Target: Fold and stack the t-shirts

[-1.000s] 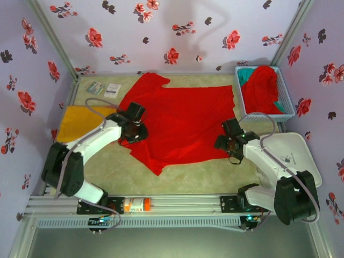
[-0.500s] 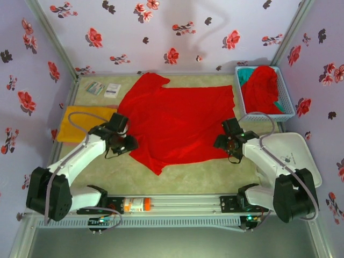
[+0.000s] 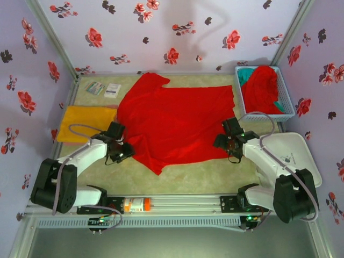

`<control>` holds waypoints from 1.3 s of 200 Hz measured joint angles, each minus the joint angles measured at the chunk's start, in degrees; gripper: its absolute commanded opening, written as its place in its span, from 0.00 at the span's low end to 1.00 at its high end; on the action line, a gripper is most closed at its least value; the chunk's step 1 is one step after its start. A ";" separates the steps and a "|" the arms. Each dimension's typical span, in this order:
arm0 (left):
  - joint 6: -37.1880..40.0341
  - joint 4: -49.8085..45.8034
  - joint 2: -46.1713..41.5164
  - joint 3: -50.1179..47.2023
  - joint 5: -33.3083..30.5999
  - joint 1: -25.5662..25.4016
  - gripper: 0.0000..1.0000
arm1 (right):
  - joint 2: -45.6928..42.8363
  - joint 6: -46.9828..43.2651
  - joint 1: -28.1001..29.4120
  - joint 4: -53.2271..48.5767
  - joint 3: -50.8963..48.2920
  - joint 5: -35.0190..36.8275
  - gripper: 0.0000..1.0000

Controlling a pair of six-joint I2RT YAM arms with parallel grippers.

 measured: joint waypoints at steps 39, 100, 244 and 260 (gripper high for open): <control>-0.59 2.32 2.08 0.09 0.42 0.07 0.32 | -0.02 0.00 -0.26 0.00 0.00 0.00 0.85; -0.76 5.77 3.87 2.38 0.83 0.04 0.18 | -0.02 0.00 -0.31 0.00 0.00 0.00 0.85; -1.75 -6.80 -12.61 1.75 0.61 -0.98 0.00 | -0.09 -0.02 -0.76 0.02 -0.85 0.00 0.85; -2.97 -11.45 -18.03 1.09 0.57 -1.64 0.00 | -0.09 -0.07 -0.85 0.02 -0.85 0.00 0.85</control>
